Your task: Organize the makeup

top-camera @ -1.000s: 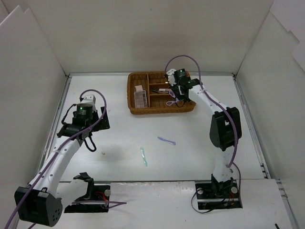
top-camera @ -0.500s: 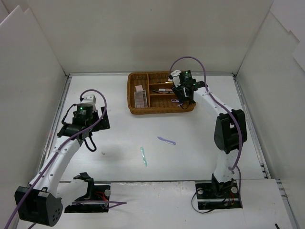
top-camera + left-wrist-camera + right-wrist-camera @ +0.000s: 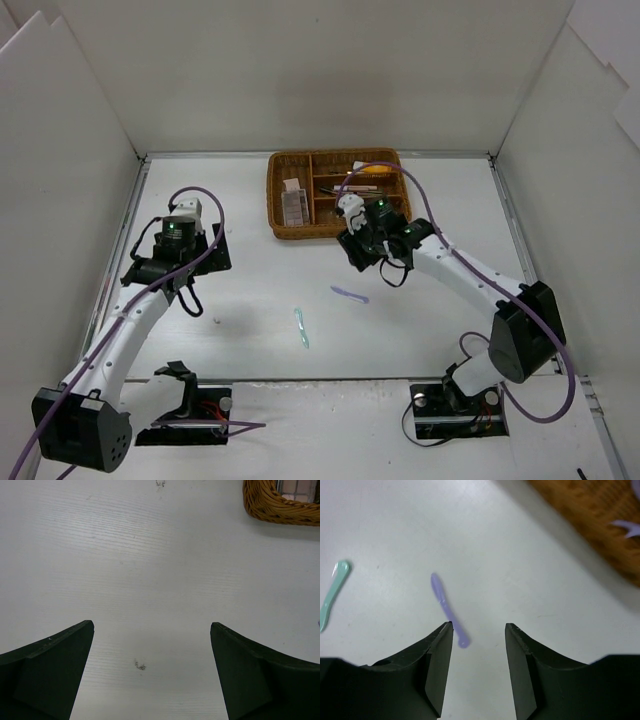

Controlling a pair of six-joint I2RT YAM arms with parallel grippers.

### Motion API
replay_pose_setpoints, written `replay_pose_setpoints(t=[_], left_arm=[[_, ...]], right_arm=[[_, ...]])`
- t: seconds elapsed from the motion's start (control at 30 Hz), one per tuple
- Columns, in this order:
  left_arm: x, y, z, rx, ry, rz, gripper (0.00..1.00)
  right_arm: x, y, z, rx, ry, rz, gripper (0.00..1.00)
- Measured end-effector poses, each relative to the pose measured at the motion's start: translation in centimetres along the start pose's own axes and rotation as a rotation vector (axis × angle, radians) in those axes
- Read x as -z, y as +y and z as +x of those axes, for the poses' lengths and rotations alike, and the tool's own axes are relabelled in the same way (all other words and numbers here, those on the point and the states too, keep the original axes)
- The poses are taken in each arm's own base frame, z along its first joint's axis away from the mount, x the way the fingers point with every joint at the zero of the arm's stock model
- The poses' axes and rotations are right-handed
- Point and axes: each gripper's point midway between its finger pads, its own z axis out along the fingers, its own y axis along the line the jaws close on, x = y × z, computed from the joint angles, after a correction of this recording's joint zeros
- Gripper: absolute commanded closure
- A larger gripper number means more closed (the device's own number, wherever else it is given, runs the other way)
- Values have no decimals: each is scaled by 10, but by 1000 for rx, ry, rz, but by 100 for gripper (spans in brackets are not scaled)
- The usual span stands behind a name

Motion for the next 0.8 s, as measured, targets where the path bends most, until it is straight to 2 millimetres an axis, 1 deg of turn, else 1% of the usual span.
replay_pose_setpoints(t=[0.1, 0.17, 0.27, 0.4, 0.47, 0.57, 0.8], left_arm=[[0, 0, 0, 0, 2, -1, 3], [-1, 0, 0, 0, 2, -1, 3], [-1, 0, 0, 0, 3, -1, 3], [-1, 0, 0, 0, 3, -1, 3], [-1, 0, 1, 0, 3, -1, 3], [-1, 0, 1, 0, 3, -1, 3], [-1, 0, 0, 0, 3, -2, 3]], right_arm=[[-13, 28, 40, -11, 109, -62, 57], [-18, 42, 57, -11, 161, -86, 56], [-25, 56, 71, -8, 208, -107, 56], [-38, 68, 85, 3, 268, -123, 56], [-44, 70, 93, 7, 302, -124, 56], [-52, 68, 102, 3, 343, -109, 56], [-62, 59, 105, 4, 387, -54, 57]])
